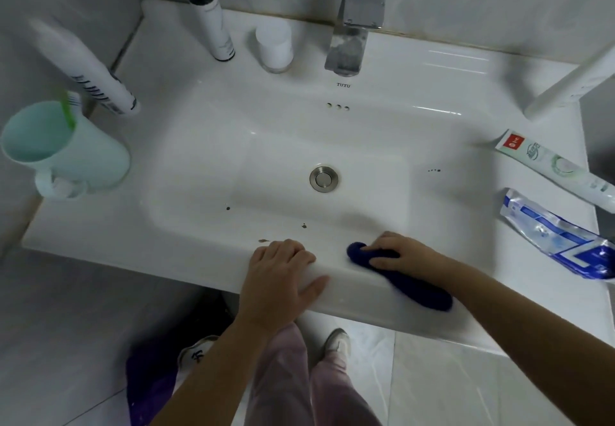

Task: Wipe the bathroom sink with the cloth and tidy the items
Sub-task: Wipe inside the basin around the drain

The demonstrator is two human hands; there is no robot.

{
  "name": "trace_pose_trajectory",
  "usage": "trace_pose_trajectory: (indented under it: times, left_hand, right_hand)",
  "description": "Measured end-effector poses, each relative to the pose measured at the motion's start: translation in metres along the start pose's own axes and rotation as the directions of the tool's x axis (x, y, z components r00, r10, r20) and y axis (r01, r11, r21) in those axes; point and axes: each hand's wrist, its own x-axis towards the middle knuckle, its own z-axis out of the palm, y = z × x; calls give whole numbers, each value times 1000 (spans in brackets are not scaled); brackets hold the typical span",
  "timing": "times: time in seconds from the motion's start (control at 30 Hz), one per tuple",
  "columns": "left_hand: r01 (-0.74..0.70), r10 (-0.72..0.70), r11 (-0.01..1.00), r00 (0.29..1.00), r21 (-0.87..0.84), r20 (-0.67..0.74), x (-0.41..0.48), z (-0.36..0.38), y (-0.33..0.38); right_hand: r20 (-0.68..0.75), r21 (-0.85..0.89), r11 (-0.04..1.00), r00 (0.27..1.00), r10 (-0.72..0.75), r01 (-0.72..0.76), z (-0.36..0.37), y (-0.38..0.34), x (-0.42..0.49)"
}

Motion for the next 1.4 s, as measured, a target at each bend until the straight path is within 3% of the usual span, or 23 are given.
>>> trace_pose_trajectory:
  times: [0.17,0.27,0.33,0.43,0.5,0.57,0.63,0.7,0.77,0.87,0.93,1.03,1.07,1.13,1.23,1.33,1.4]
  left_hand:
    - [-40,33,992,998,-119,-61,-6,-11,-6]
    - [-56,53,998,984,-14,-167,-15,-32,-38]
    - [24,-7,996,980,83,-200,-17,-47,-73]
    - [103,-89,985,990,139,-108,-19,-59,-117]
    - [111,-108,985,994,133,-32,-20,-61,-127]
    - [120,-118,984,993,135,-20,-18,-61,-129]
    - [118,-114,983,993,140,-32,-17,-59,-129]
    - [105,-100,983,994,148,-42,-17,-58,-129]
    - [102,-95,983,994,152,-53,-17,-57,-130]
    - [98,-93,984,995,151,-42,-17,-59,-129]
    - [94,-87,983,995,156,-48,-16,-60,-128]
    - [89,-79,983,995,158,-68,-16,-58,-128]
    - [89,-79,984,995,158,-68,-15,-58,-128]
    - [88,-78,982,995,164,-66,-15,-58,-128]
    - [99,-92,981,994,165,-52,-16,-58,-128]
    - [109,-102,981,993,162,-51,-16,-59,-128]
    - [115,-107,979,993,167,-52,-16,-59,-127]
  right_hand:
    - [-130,-246,954,981,143,-172,-8,19,-1]
    - [-132,-223,974,991,20,-49,21,-23,63]
    - [-16,-135,989,998,-61,58,41,-65,92]
    - [91,-36,993,990,-112,116,45,-82,87]
    - [37,-66,997,998,-47,50,38,-56,71]
    - [-131,-106,992,990,60,-74,30,-37,67]
    - [-252,-111,991,967,43,-73,32,-44,87]
    - [-180,-88,993,980,-90,75,49,-74,117]
    - [0,27,974,975,-224,224,64,-109,127]
    - [113,92,961,956,-271,262,56,-101,105]
    - [49,27,981,980,-195,194,42,-66,86]
    - [-192,-91,993,977,-93,76,38,-50,95]
    - [-190,-80,991,975,-119,106,43,-61,106]
    - [-56,4,975,974,-221,222,58,-100,121]
    - [114,150,955,955,-274,256,60,-121,107]
    - [62,111,977,980,-189,181,40,-77,76]
    - [-70,1,997,994,-79,79,37,-60,79]
